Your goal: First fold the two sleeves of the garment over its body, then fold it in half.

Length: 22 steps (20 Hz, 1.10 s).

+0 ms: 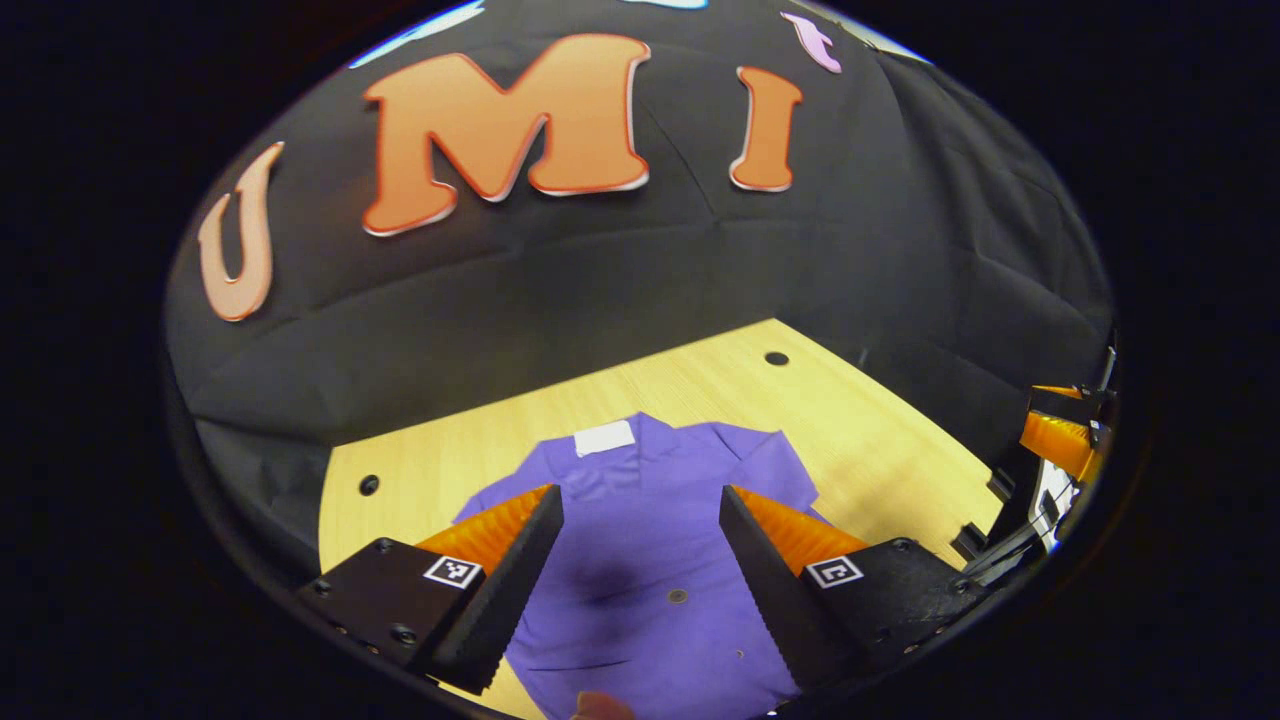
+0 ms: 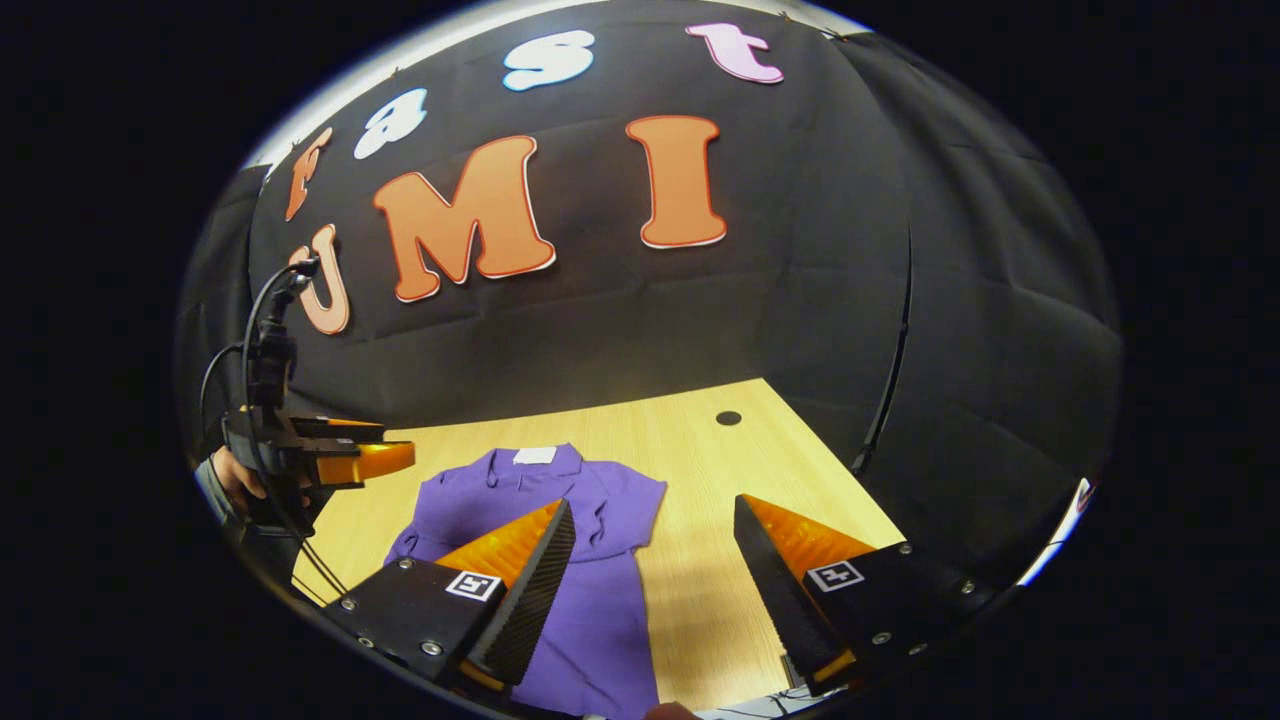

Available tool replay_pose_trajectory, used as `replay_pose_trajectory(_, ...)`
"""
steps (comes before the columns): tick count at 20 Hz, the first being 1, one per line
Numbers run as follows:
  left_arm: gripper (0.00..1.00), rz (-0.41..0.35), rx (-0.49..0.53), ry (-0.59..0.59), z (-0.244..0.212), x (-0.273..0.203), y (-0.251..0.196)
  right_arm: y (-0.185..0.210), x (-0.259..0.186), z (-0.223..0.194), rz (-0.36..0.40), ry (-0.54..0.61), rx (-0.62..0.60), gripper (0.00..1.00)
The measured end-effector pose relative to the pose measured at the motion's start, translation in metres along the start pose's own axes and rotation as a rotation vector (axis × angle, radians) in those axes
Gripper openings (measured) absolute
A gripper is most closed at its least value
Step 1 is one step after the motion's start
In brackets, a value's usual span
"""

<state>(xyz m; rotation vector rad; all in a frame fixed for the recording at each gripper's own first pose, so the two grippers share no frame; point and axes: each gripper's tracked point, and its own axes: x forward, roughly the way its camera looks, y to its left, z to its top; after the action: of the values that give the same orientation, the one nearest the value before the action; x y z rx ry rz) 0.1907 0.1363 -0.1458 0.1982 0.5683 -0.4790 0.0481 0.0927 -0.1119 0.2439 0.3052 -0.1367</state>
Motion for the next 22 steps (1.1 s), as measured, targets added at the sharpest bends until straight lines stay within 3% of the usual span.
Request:
replay_pose_trajectory(7,1.0,0.184,-0.073,-0.28,0.007,-0.086,0.049,0.038,-0.001,0.012,0.07,-0.113,-0.121,0.95)
replay_pose_trajectory(10,1.0,0.238,-0.082,-0.331,-0.014,-0.119,0.055,0.044,0.0,-0.013,0.087,-0.065,-0.146,0.95)
replay_pose_trajectory(12,1.0,0.267,-0.056,-0.271,-0.047,-0.124,0.063,0.046,0.003,-0.036,0.095,0.007,-0.139,1.0)
replay_pose_trajectory(13,1.0,0.273,-0.052,-0.23,-0.064,-0.121,0.064,0.046,0.003,-0.05,0.102,0.053,-0.131,0.95)
replay_pose_trajectory(22,1.0,0.276,-0.131,0.216,-0.233,-0.114,0.08,0.028,-0.003,-0.17,0.079,0.427,-0.055,0.96)
